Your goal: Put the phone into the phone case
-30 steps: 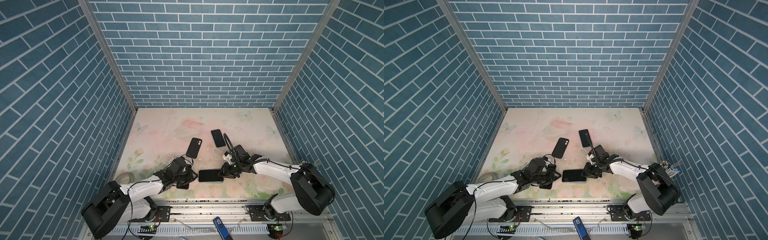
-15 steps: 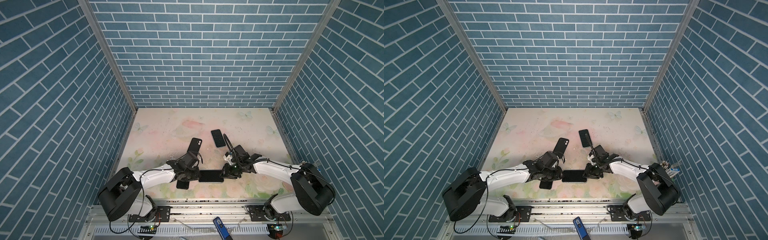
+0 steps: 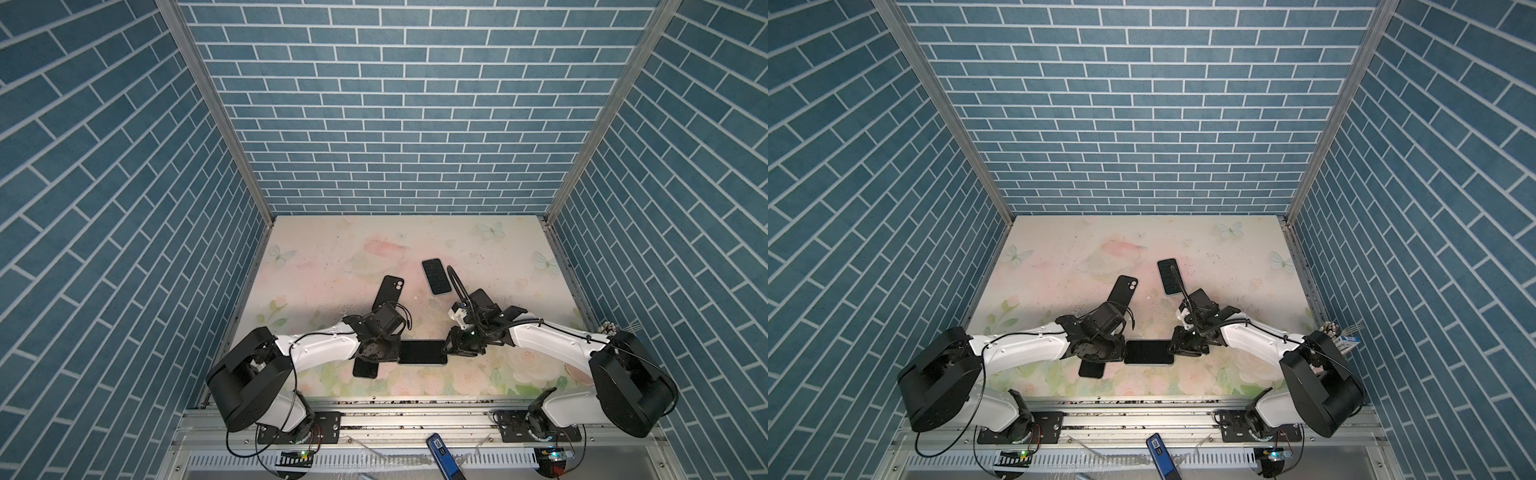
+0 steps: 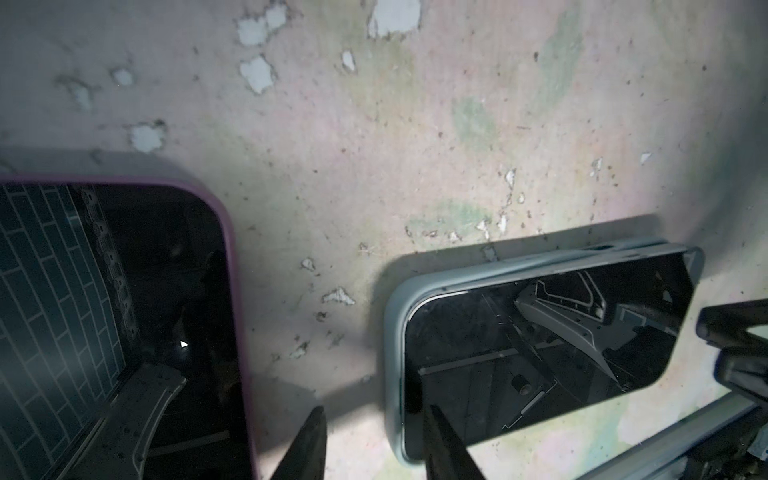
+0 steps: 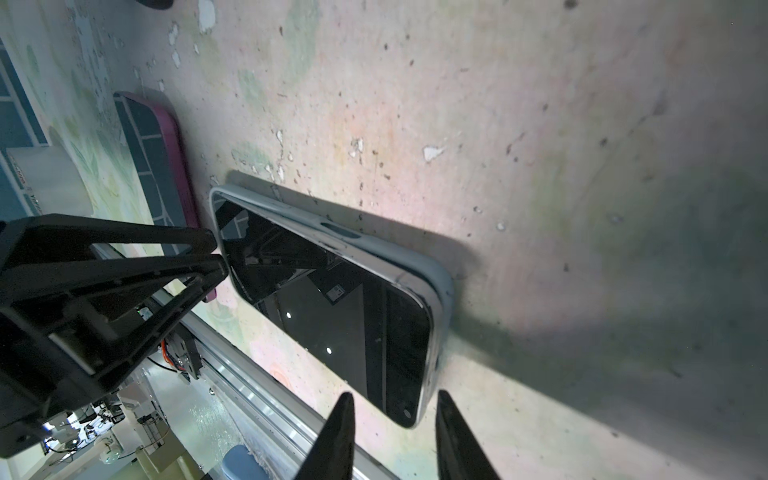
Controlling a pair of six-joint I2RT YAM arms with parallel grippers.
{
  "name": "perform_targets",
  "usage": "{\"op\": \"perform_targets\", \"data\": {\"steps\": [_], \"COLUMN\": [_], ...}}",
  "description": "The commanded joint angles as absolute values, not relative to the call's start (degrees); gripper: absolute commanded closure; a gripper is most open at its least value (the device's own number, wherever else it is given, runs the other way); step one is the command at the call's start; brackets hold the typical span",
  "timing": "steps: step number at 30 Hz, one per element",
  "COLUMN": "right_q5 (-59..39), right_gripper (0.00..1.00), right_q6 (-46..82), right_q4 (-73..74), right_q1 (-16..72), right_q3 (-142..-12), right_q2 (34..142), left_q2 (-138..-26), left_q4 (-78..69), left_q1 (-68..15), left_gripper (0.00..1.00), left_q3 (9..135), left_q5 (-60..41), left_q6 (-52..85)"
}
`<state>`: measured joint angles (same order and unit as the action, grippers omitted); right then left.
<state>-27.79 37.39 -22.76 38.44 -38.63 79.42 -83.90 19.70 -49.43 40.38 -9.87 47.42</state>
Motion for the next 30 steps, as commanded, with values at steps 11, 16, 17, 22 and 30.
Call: {"op": "perform_targets", "data": {"steps": [11, 16, 17, 22, 30], "right_q5": [-29.21, -29.61, -29.70, -30.21, -29.99], "right_gripper": [0.76, 0.79, 0.80, 0.83, 0.83], "right_q6": [39.88, 40.14, 40.25, 40.34, 39.75], "right_q4": [-19.54, -18.42, -18.21, -17.32, -17.63], "right_q1": [39.26, 39.90, 40.03, 40.34, 40.89], "right_q3": [-34.01, -33.69, -33.68, -33.67, -34.12], "right_q2": [76.69, 77.77, 77.95, 78.83, 80.67], "left_q2": [-85.47, -86.43, -86.67, -87.66, -89.25], "left_q4": [16.70, 15.64, 15.37, 12.97, 11.04], "left_q1": [-49.75, -50.17, -50.27, -50.70, -51.25], "left_gripper": [0.66, 0.68, 0.68, 0.73, 0.76], "left_q3": [40.18, 40.20, 40.20, 40.17, 40.21], "left_q5": [-11.66, -12.30, -12.41, -13.26, -14.31], "left_q6": [48.30, 48.65, 48.69, 49.74, 50.25]}}
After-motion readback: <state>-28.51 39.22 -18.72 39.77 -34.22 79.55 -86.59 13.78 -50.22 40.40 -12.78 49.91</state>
